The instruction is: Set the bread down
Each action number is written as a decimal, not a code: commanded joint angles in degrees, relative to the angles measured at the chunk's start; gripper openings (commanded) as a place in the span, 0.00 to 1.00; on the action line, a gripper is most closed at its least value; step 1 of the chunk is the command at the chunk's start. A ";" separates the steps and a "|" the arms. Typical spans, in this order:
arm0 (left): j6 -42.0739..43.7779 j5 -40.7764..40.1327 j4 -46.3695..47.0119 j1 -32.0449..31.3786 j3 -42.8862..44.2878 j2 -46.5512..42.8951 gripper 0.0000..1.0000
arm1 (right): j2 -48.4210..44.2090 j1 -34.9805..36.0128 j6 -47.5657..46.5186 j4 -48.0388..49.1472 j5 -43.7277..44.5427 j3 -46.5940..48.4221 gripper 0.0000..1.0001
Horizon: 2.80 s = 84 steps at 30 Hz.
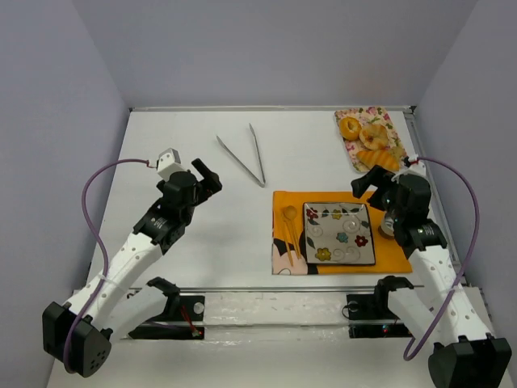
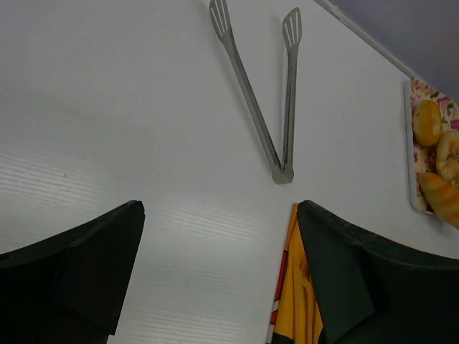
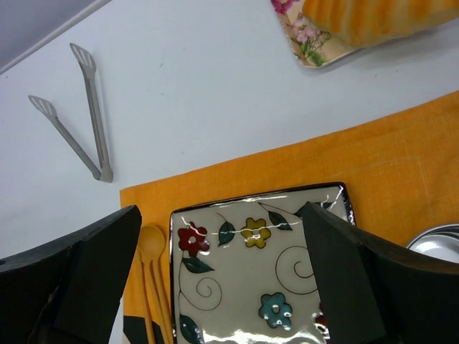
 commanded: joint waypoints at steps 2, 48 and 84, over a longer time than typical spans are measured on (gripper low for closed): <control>0.19 -2.30 1.42 0.32 -0.04 -0.24 0.99 | -0.47 -0.21 -2.25 6.99 -3.28 -1.02 1.00; -0.25 -5.82 -1.57 3.31 3.30 3.54 0.99 | 106.76 31.87 -28.27 -15.50 -0.58 96.88 1.00; 5.55 4.29 7.66 4.37 6.82 11.71 0.99 | 16.17 7.55 -8.15 -17.15 16.29 22.26 0.49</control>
